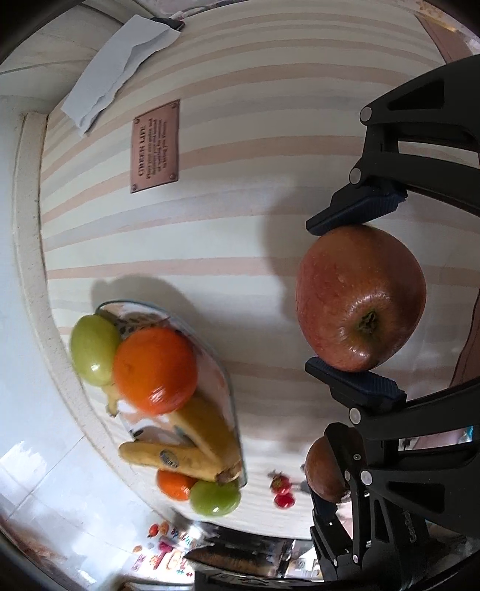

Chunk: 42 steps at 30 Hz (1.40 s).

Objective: Organize fruits
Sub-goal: 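Carry both red-brown apples onto the plate and open both grippers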

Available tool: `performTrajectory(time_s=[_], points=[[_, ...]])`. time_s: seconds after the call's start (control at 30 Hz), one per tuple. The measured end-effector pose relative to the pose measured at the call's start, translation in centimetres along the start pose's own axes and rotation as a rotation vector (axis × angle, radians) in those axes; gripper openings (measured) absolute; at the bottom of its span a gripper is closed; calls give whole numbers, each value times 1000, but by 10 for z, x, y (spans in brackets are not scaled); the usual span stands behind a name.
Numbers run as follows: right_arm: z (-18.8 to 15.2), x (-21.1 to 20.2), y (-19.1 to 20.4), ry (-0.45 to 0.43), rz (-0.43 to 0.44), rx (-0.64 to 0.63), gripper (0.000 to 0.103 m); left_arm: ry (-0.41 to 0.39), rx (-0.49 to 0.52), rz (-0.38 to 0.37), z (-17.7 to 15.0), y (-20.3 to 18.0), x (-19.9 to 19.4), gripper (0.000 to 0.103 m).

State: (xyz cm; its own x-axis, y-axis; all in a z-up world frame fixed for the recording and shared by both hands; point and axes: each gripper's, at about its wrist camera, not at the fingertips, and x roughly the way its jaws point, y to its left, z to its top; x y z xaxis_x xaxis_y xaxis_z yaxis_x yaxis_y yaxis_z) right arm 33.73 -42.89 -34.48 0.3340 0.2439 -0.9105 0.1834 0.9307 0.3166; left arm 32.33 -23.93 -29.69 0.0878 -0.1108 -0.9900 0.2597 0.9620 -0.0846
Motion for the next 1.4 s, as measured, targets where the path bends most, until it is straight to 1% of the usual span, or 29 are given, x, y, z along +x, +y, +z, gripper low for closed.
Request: performTrajectory(time_s=[0.07, 0.13, 0.2, 0.27, 0.33, 0.4, 0.47, 0.57, 0.7, 0.77, 0.9, 0.97, 1.13, 1.17, 1.27, 1.3, 1.4], points=[[7, -9, 3, -22, 21, 7, 70, -21, -19, -39, 8, 4, -16, 63], [21, -21, 7, -49, 52, 11, 70, -45, -36, -79, 23, 11, -37, 63], [36, -31, 11, -83, 73, 9, 70, -76, -42, -91, 42, 19, -55, 63], [52, -39, 14, -108, 86, 4, 70, -106, -43, -89, 64, 24, -72, 63], [72, -43, 17, -133, 96, 5, 70, -128, -34, -71, 84, 31, -80, 63], [91, -43, 22, -142, 98, -7, 70, -142, -26, -48, 101, 37, -84, 63], [106, -41, 29, -147, 102, -19, 70, -139, -28, -27, 117, 45, -81, 63], [127, -35, 43, -138, 100, -61, 70, -109, -28, -19, 139, 57, -71, 63], [146, -20, 70, -117, 114, -118, 70, -43, -38, -43, 169, 70, -56, 63], [148, -12, 82, -105, 117, -151, 70, 6, -43, -66, 185, 74, -47, 63], [145, 9, 104, -69, 125, -198, 70, 94, -49, -103, 205, 77, -33, 63], [143, 19, 114, -47, 125, -218, 70, 139, -37, -111, 210, 76, -24, 63], [135, 39, 131, -14, 104, -261, 70, 200, -15, -86, 211, 69, -5, 63], [134, 43, 134, -4, 97, -271, 70, 196, -4, -73, 211, 67, -5, 63], [132, 52, 139, 18, 81, -283, 70, 203, 34, -67, 210, 58, -5, 64], [132, 57, 139, 38, 74, -282, 71, 208, 37, -63, 210, 56, -5, 64], [133, 59, 137, 47, 85, -262, 73, 206, 32, -59, 211, 53, -3, 64]])
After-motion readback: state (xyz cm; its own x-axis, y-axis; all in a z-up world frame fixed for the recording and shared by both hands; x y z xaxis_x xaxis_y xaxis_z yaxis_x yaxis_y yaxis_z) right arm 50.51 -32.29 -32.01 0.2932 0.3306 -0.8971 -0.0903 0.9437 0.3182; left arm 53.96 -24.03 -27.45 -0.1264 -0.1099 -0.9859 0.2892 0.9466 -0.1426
